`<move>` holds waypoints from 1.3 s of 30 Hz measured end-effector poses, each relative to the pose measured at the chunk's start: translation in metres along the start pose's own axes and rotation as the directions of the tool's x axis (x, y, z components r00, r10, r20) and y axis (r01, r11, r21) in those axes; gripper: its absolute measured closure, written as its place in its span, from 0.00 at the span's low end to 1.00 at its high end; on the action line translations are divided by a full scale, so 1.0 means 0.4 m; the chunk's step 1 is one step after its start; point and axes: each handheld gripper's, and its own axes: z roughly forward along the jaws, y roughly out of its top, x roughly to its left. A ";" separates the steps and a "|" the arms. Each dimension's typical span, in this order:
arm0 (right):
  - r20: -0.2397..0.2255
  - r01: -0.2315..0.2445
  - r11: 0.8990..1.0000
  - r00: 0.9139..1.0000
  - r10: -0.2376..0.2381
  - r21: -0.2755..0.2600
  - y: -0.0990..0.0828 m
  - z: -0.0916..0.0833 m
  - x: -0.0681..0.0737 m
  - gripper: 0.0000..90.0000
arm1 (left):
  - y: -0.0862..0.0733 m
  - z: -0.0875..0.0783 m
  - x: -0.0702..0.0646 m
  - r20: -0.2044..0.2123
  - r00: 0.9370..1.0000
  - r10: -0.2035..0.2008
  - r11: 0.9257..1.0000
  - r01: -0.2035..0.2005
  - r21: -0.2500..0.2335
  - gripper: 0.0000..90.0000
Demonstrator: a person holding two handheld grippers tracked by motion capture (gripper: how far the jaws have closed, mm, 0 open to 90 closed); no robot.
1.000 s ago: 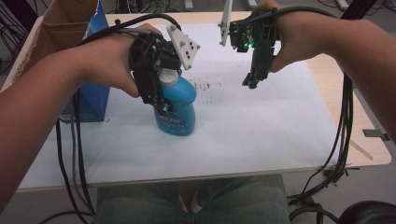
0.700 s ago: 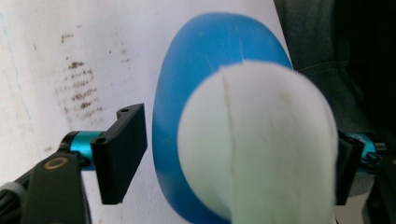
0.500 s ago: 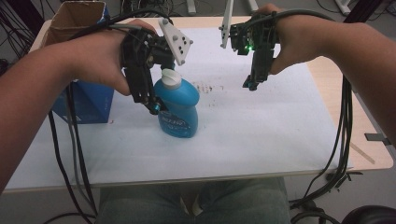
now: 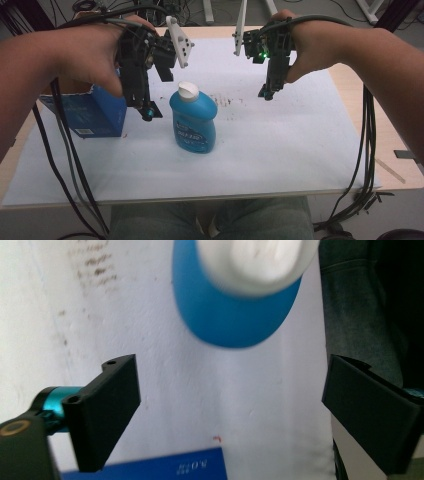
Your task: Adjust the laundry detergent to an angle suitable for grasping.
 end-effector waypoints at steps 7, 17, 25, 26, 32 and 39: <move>-0.001 0.014 1.000 1.000 -0.014 0.012 0.019 -0.005 -0.009 0.02 | -0.032 -0.015 0.020 0.013 0.997 -0.082 0.995 0.081 0.061 0.07; -0.016 0.008 1.000 1.000 -0.008 0.015 0.023 0.000 -0.029 0.02 | -0.049 -0.038 0.048 0.019 0.989 -0.148 0.984 0.145 0.099 0.02; -0.012 -0.008 1.000 1.000 0.008 0.011 0.008 -0.004 -0.038 0.02 | -0.053 -0.061 0.086 0.001 0.983 -0.186 0.977 0.185 0.102 0.02; -0.012 -0.008 1.000 1.000 0.008 0.011 0.008 -0.004 -0.038 0.02 | -0.053 -0.061 0.086 0.001 0.983 -0.186 0.977 0.185 0.102 0.02; -0.007 -0.007 1.000 1.000 0.007 0.008 0.003 -0.008 -0.036 0.02 | -0.067 -0.055 0.118 0.000 0.978 -0.208 0.972 0.206 0.109 0.02; -0.006 -0.004 1.000 1.000 0.004 0.007 0.003 -0.006 -0.037 0.02 | -0.071 -0.062 0.138 -0.004 0.972 -0.236 0.964 0.235 0.122 0.02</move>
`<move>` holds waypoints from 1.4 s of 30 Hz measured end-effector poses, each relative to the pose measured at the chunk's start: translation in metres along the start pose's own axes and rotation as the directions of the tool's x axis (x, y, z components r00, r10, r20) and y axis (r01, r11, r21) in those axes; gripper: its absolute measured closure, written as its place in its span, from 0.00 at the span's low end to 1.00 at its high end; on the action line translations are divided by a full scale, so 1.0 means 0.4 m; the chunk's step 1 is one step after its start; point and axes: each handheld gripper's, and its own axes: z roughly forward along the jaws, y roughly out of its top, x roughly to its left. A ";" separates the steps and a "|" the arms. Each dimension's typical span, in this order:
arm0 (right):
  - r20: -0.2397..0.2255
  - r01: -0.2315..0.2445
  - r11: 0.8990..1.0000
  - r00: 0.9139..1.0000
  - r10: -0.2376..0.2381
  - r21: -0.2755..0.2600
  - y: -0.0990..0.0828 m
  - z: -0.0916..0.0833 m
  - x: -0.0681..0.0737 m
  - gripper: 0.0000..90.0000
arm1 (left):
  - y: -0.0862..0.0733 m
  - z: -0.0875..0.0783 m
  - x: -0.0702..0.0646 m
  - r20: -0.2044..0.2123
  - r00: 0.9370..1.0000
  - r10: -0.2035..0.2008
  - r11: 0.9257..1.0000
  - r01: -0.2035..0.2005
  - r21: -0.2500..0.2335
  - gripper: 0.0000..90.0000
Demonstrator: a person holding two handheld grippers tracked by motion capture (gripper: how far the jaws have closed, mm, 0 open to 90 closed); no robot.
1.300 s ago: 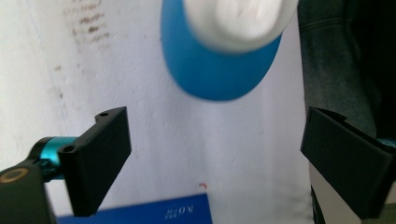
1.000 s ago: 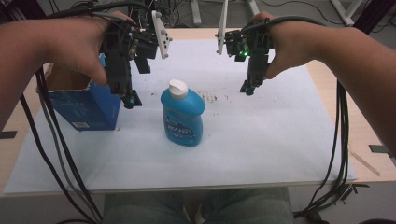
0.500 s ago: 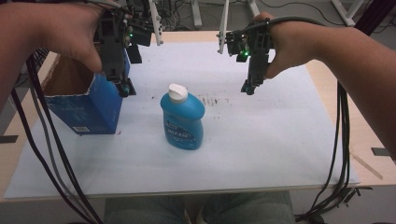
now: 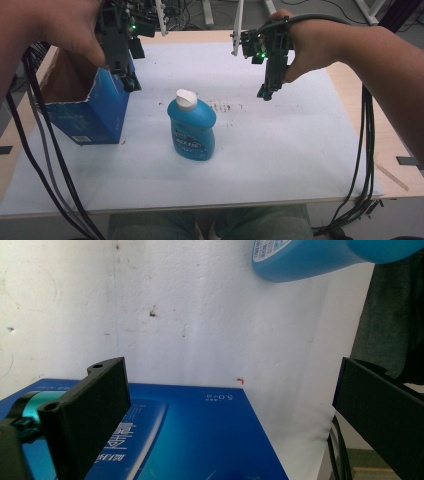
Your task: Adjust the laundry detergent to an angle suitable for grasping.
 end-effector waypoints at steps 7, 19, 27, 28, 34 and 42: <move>0.005 0.008 1.000 1.000 -0.008 -0.005 0.000 -0.003 0.005 0.02 | 0.007 -0.007 -0.014 -0.032 0.999 0.006 1.000 -0.006 0.010 0.02; 0.030 -0.010 1.000 1.000 0.010 -0.016 -0.013 -0.024 0.013 0.02 | 0.024 -0.016 -0.037 -0.049 0.998 0.032 0.999 -0.032 0.004 0.02; 0.035 0.002 1.000 0.999 -0.002 -0.018 -0.016 -0.036 0.026 0.02 | 0.029 -0.020 -0.040 -0.047 0.998 0.047 0.999 -0.046 0.012 0.02; 0.036 0.001 1.000 0.999 -0.001 -0.020 -0.018 -0.037 0.025 0.02 | 0.030 -0.020 -0.039 -0.049 0.998 0.045 0.999 -0.044 0.011 0.02; 0.029 -0.003 1.000 1.000 0.004 -0.025 -0.027 -0.035 0.015 0.02 | 0.032 -0.014 -0.033 -0.042 0.998 0.050 0.999 -0.049 0.016 0.02; 0.032 -0.013 0.999 0.999 0.014 -0.035 -0.031 -0.034 0.006 0.02 | 0.033 -0.013 -0.028 -0.040 0.998 0.050 0.999 -0.049 0.021 0.02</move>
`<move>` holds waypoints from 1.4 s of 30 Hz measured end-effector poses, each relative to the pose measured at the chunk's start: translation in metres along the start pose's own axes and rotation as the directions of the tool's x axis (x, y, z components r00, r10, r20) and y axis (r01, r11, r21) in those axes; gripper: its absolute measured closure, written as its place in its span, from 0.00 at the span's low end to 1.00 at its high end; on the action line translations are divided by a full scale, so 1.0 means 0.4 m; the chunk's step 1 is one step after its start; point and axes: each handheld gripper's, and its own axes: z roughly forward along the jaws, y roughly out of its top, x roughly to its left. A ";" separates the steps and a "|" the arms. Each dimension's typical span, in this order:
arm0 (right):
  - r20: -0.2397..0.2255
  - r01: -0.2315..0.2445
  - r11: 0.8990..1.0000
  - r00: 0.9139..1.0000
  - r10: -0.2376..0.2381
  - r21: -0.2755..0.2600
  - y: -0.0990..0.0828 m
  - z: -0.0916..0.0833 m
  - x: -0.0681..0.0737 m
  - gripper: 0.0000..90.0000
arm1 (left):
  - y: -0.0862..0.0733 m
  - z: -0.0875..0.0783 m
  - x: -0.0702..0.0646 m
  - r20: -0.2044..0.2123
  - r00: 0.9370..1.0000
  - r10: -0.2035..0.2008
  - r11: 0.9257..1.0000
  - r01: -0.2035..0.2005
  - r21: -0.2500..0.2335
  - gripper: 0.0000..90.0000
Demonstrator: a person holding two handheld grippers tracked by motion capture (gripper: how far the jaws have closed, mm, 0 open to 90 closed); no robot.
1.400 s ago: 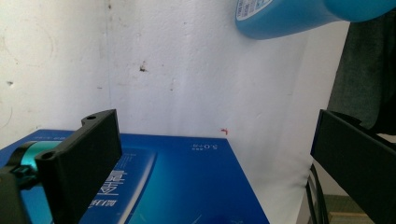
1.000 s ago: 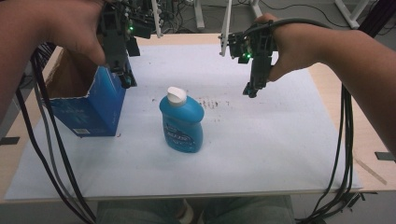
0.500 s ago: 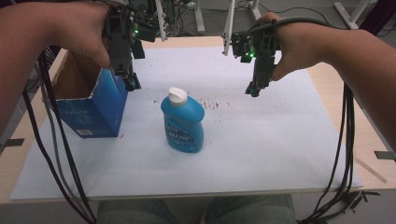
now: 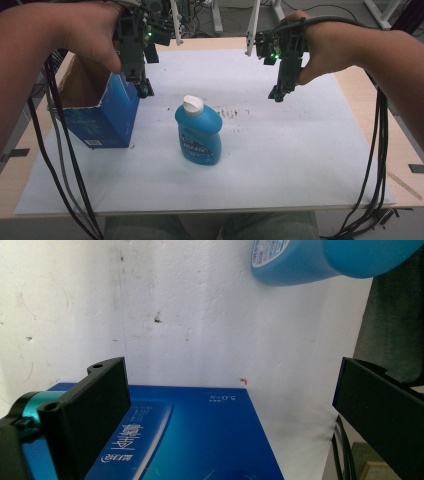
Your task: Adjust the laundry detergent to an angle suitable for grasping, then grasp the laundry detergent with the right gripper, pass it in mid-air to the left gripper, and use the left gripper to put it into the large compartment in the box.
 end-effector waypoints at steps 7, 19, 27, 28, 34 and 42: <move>0.010 -0.014 1.000 1.000 0.014 0.006 -0.015 -0.009 0.010 0.02 | 0.005 -0.005 -0.002 -0.003 1.000 0.007 1.000 -0.007 -0.010 0.02; -0.043 -0.054 0.990 0.998 0.048 -0.132 -0.052 0.003 0.110 0.02 | 0.001 -0.006 -0.007 -0.009 1.000 0.012 1.000 -0.012 -0.009 0.02; -0.105 -0.114 0.946 0.991 0.086 -0.304 -0.070 0.036 0.175 0.02 | 0.005 -0.006 -0.010 -0.015 1.000 0.024 1.000 -0.024 -0.013 0.02; -0.108 -0.120 0.938 0.990 0.089 -0.324 -0.071 0.041 0.181 0.02 | 0.005 -0.006 -0.011 -0.013 1.000 0.027 1.000 -0.027 -0.013 0.02; -0.135 -0.162 0.886 0.984 0.113 -0.434 -0.070 0.078 0.208 0.02 | 0.001 -0.006 -0.010 -0.014 1.000 0.026 1.000 -0.026 -0.014 0.02; -0.168 -0.212 0.833 0.975 0.146 -0.511 -0.048 0.140 0.226 0.02 | -0.004 0.000 -0.008 -0.008 1.000 0.022 1.000 -0.023 -0.019 0.02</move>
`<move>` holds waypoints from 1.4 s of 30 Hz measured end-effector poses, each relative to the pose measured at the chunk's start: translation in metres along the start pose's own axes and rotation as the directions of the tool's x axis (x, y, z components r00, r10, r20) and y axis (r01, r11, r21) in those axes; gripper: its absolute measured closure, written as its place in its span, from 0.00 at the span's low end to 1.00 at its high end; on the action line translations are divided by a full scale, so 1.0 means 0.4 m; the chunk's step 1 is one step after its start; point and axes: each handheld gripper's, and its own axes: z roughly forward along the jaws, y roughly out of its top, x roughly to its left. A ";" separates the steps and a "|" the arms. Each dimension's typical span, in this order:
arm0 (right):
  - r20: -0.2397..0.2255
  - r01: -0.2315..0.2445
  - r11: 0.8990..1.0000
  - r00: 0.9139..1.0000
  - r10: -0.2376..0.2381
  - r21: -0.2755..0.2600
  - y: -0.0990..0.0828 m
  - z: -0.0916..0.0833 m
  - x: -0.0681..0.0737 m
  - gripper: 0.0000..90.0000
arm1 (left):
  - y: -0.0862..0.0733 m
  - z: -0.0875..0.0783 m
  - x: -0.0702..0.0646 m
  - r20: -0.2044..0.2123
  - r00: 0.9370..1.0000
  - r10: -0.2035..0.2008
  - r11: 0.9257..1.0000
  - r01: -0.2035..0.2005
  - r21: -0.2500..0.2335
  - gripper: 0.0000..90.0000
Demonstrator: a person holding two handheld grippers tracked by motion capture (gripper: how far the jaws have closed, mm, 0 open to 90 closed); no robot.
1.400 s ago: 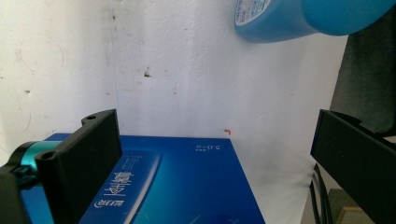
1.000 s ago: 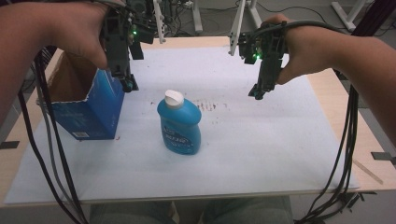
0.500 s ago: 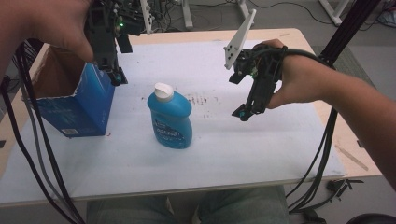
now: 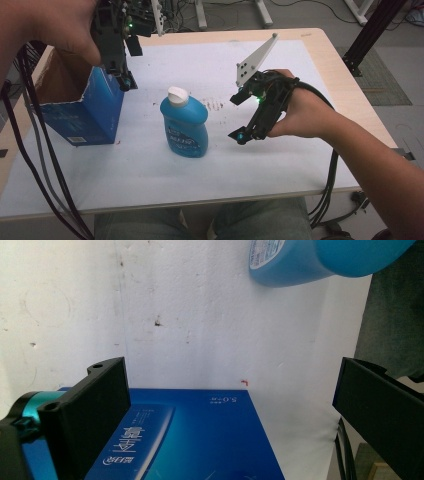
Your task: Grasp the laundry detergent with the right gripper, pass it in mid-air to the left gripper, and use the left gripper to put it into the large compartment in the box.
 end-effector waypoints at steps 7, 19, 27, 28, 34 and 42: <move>-0.031 0.004 0.999 0.999 -0.005 -0.042 0.005 0.051 0.011 0.02 | 0.001 -0.002 -0.002 0.000 1.000 0.005 1.000 -0.005 -0.001 0.02; -0.049 -0.008 0.994 0.999 0.002 -0.105 0.013 0.117 0.024 0.02 | 0.004 -0.002 -0.009 -0.003 1.000 0.009 1.000 -0.009 0.002 0.02; -0.039 -0.035 0.985 0.999 0.029 -0.172 0.015 0.160 0.031 0.02 | 0.003 -0.003 -0.007 -0.006 1.000 0.010 1.000 -0.010 0.000 0.02; -0.040 -0.042 0.982 0.999 0.035 -0.183 0.016 0.164 0.032 0.02 | 0.002 -0.004 -0.007 -0.006 1.000 0.010 1.000 -0.010 -0.002 0.02; -0.031 -0.070 0.970 0.997 0.064 -0.232 0.018 0.183 0.036 0.02 | -0.004 -0.004 -0.009 -0.007 1.000 0.008 1.000 -0.008 -0.005 0.02; -0.004 -0.076 0.954 0.997 0.078 -0.290 0.019 0.198 0.042 0.02 | -0.013 -0.004 -0.011 -0.012 1.000 0.003 1.000 -0.004 -0.009 0.02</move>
